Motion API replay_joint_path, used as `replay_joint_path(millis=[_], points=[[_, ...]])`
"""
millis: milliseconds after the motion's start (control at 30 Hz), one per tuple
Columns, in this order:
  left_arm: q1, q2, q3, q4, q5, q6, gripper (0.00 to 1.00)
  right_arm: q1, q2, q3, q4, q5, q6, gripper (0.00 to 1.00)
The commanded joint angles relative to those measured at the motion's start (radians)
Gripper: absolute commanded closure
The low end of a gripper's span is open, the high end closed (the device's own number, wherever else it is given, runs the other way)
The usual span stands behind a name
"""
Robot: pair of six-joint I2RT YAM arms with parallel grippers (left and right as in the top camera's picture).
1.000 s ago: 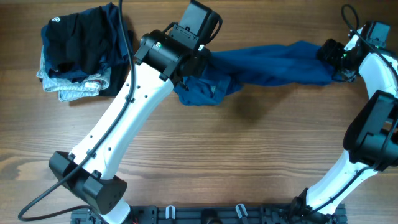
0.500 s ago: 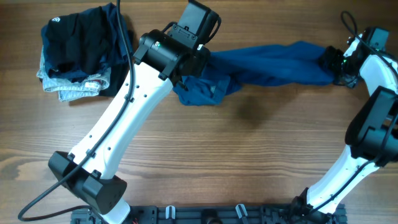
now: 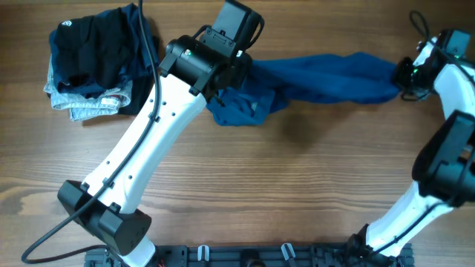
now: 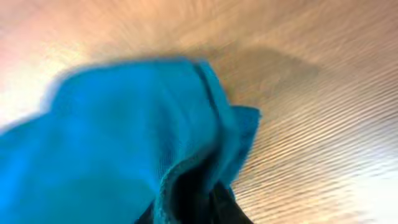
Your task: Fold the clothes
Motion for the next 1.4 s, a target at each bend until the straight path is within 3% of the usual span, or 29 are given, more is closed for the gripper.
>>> replay_joint_path(millis=[0, 133, 200, 233, 433, 700, 933, 1367], points=[[0.009, -0.039, 0.011, 0.01, -0.022, -0.017, 0.96, -0.005, -0.118, 0.048, -0.006, 0.072, -0.028, 0.76], [0.009, -0.039, 0.011, 0.01, -0.021, -0.017, 0.96, -0.006, -0.125, 0.048, -0.027, 0.072, -0.031, 0.76], [0.009, -0.039, 0.011, 0.01, -0.021, -0.017, 0.96, -0.006, -0.125, 0.046, -0.032, 0.072, -0.031, 0.94], [0.009, -0.039, 0.011, 0.01, -0.021, -0.017, 0.96, -0.006, -0.125, 0.046, -0.035, 0.073, -0.031, 0.96], [0.015, -0.075, 0.028, 0.024, -0.025, -0.019, 0.96, -0.006, -0.185, 0.069, -0.052, 0.006, -0.029, 0.96], [0.142, -0.318, 0.233, 0.036, -0.055, -0.099, 0.96, -0.006, -0.487, 0.33, -0.233, 0.004, -0.058, 0.96], [0.154, -0.518, 0.236, 0.085, -0.055, -0.096, 0.96, -0.006, -0.704, 0.498, -0.365, 0.069, -0.061, 0.96], [0.154, -0.782, 0.236, 0.098, -0.031, -0.108, 0.96, -0.006, -0.976, 0.593, -0.463, 0.215, -0.055, 0.96]])
